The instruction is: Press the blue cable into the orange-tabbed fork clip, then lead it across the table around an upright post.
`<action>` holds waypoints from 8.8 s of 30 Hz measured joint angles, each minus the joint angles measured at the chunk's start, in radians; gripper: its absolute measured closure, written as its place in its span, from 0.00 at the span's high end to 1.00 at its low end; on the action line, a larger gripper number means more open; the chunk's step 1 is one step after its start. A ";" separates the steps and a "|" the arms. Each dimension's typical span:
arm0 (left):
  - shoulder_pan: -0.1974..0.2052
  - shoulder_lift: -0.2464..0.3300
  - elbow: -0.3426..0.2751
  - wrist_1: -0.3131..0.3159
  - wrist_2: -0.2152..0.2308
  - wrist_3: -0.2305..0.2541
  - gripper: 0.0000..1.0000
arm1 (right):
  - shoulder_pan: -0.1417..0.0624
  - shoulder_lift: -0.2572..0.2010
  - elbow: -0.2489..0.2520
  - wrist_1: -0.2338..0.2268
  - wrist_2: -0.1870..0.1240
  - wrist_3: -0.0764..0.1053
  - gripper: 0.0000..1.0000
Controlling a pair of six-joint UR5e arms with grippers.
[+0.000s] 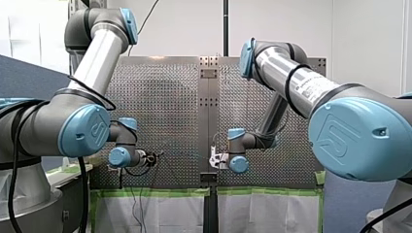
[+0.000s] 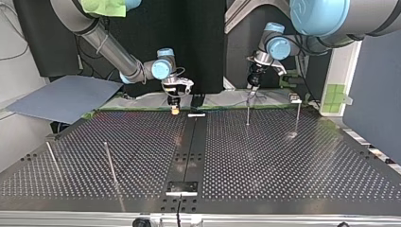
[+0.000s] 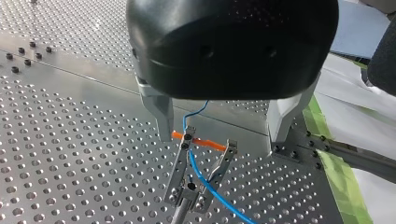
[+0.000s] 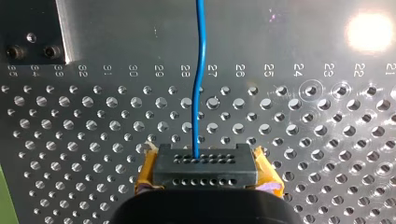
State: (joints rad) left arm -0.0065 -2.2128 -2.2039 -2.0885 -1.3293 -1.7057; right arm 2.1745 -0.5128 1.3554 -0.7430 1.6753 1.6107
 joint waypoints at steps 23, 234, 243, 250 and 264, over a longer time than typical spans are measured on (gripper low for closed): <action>-0.092 0.000 0.041 -0.018 -0.033 0.039 1.00 | 0.000 0.004 0.000 -0.006 0.000 -0.001 0.00; -0.437 0.401 0.823 -0.919 -0.501 -0.044 0.00 | -0.061 -0.770 -0.083 0.622 0.154 -0.016 0.00; -0.513 0.327 0.901 -0.984 -0.535 -0.044 0.00 | -0.086 -0.771 -0.082 0.632 0.154 -0.017 0.00; -0.548 0.312 0.968 -1.000 -0.553 -0.048 0.00 | -0.108 -0.771 -0.080 0.642 0.153 -0.022 0.00; -0.576 0.261 1.093 -1.024 -0.528 -0.079 0.00 | -0.156 -0.772 -0.077 0.654 0.152 -0.023 0.00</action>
State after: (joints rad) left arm -0.5826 -1.9516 -1.1107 -3.1124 -1.8573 -1.7850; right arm 2.0185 -1.2847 1.2788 -0.0887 1.8268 1.5874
